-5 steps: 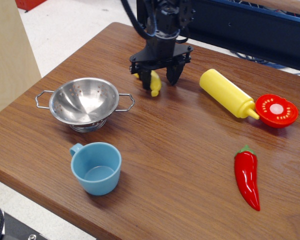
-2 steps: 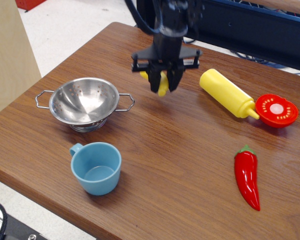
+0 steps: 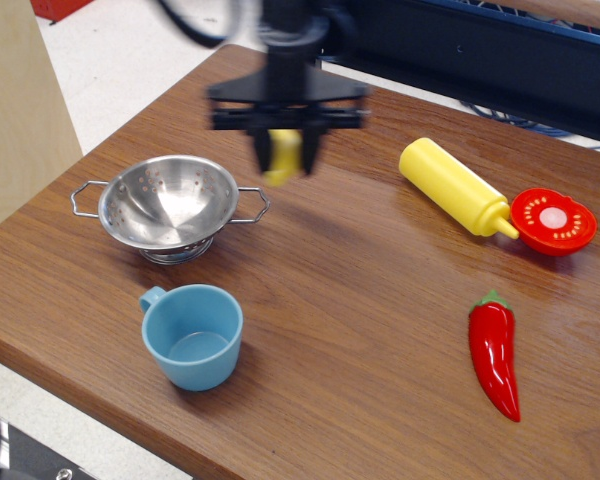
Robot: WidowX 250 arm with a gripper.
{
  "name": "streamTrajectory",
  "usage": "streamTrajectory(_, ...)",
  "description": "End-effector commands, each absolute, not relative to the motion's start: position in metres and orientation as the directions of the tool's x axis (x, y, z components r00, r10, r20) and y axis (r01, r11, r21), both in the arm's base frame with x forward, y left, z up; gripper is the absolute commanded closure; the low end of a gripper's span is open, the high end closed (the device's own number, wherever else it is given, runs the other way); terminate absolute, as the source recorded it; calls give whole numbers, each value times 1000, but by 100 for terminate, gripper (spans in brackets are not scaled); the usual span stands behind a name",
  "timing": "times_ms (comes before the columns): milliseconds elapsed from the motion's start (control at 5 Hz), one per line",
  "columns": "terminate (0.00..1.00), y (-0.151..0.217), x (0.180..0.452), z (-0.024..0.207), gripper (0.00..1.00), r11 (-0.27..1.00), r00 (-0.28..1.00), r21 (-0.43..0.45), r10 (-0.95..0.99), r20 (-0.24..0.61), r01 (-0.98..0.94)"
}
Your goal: Put banana in colander
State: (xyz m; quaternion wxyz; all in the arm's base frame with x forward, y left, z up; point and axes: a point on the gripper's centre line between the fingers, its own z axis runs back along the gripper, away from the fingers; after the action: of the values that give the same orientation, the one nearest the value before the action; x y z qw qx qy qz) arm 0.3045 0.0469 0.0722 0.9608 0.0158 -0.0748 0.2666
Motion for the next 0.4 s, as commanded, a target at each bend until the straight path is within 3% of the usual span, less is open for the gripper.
streamTrajectory(0, 0, 99, 293, 96, 100, 883, 861, 7, 456, 227, -470)
streamTrajectory(200, 0, 105, 291, 95, 100, 892, 871, 9, 439, 222, -452)
